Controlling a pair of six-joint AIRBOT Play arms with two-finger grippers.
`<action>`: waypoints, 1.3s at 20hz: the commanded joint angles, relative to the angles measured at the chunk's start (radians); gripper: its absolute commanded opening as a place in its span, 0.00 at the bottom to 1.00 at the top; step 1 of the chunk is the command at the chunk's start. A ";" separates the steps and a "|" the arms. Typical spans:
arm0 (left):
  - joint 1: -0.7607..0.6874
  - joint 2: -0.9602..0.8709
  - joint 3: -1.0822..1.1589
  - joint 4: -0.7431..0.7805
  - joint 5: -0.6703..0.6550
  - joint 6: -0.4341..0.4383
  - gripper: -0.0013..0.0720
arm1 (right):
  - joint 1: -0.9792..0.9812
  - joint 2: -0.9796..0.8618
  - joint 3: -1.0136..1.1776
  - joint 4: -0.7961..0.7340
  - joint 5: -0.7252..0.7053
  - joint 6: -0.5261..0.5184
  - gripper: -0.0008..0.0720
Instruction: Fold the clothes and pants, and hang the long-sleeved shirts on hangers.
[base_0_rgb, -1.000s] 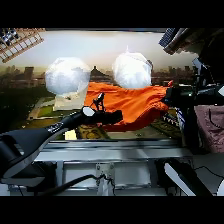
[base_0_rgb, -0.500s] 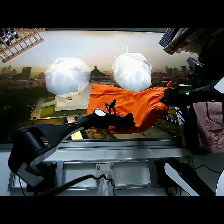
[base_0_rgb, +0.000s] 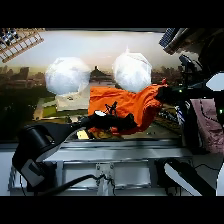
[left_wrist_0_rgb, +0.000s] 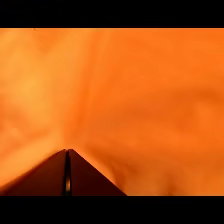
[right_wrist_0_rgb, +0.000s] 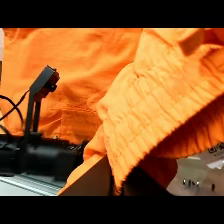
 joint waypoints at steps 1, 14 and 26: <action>0.072 0.053 0.002 0.014 -0.157 0.101 0.04 | 0.004 -0.001 0.001 -0.005 -0.009 -0.020 0.04; 0.603 0.459 -0.327 0.577 -0.433 0.048 0.02 | 0.200 -0.001 0.001 -0.035 -0.063 0.021 0.04; 0.843 1.020 -0.573 0.777 -0.460 -0.161 0.02 | 0.639 -0.466 0.207 -0.103 -0.307 0.045 0.05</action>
